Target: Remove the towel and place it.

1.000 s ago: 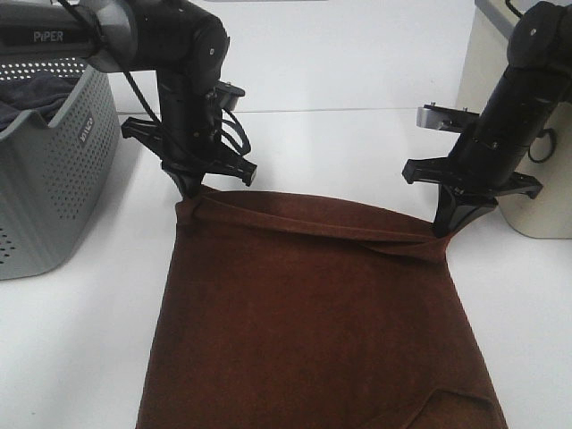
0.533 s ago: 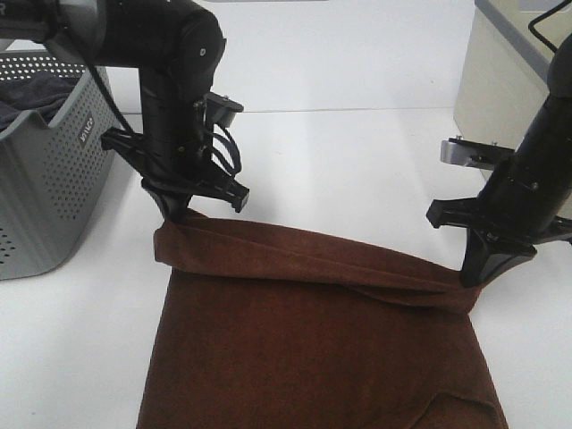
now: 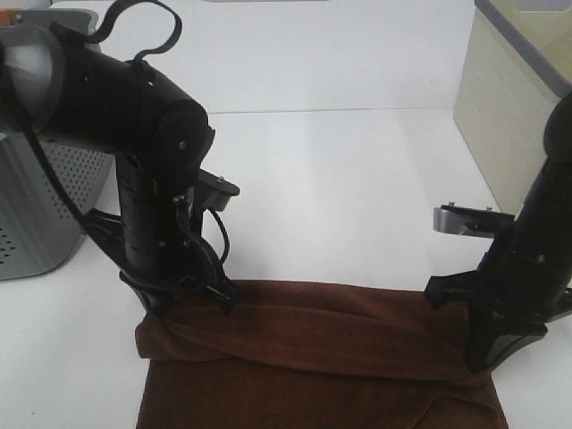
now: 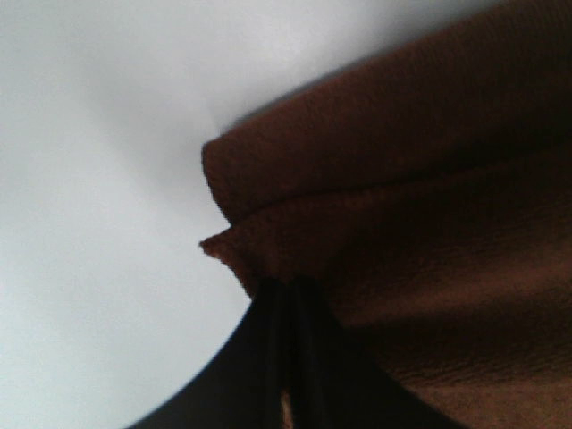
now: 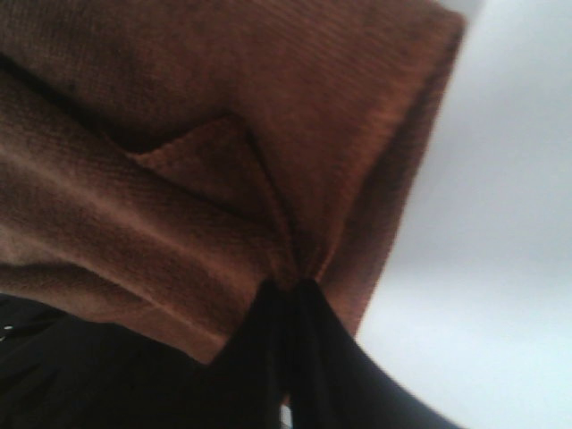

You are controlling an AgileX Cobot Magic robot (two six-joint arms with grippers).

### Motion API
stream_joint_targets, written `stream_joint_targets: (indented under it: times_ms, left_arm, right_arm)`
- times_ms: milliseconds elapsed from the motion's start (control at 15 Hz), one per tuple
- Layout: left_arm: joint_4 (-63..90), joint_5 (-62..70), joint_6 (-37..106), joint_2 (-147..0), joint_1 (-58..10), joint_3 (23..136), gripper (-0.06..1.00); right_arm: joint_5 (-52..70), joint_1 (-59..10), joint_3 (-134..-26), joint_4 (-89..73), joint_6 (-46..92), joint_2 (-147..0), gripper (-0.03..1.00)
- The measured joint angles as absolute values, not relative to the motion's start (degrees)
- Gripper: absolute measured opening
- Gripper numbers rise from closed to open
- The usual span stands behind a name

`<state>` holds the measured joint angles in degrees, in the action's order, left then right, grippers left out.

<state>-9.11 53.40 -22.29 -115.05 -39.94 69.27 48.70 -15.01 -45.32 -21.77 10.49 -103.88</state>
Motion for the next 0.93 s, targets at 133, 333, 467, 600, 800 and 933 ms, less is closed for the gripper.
stream_joint_targets:
  times_ms: [133,333,467,600,800,933]
  left_arm:
    - [-9.1,53.4,-22.5,-115.0,-41.5,68.4,0.0]
    - [-9.2,53.0,-22.7,-115.0,-42.1,68.4,0.0]
    - [-9.2,52.4,-23.1,-115.0,-42.1,68.4,0.0]
    - [-9.2,54.8,-22.5,-115.0,-42.2,68.4,0.0]
    - [-8.1,56.8,-21.1,-114.9,-42.2,68.4,0.0]
    - [-5.4,57.1,-19.1,-114.9,-42.2,68.4,0.0]
  right_arm:
    - [46.5,-19.7,-45.0,-21.9,9.5,-103.9,0.0]
    - [41.8,-21.1,-44.9,-21.7,7.2,-103.8,0.0]
    - [41.4,-21.1,-44.7,-20.9,6.4,-105.0,0.0]
    - [41.7,-21.1,-43.8,-21.0,6.0,-106.0,0.0]
    - [44.5,-21.1,-41.5,-22.2,6.0,-105.9,0.0]
    - [47.2,-21.1,-39.4,-22.5,6.0,-105.9,0.0]
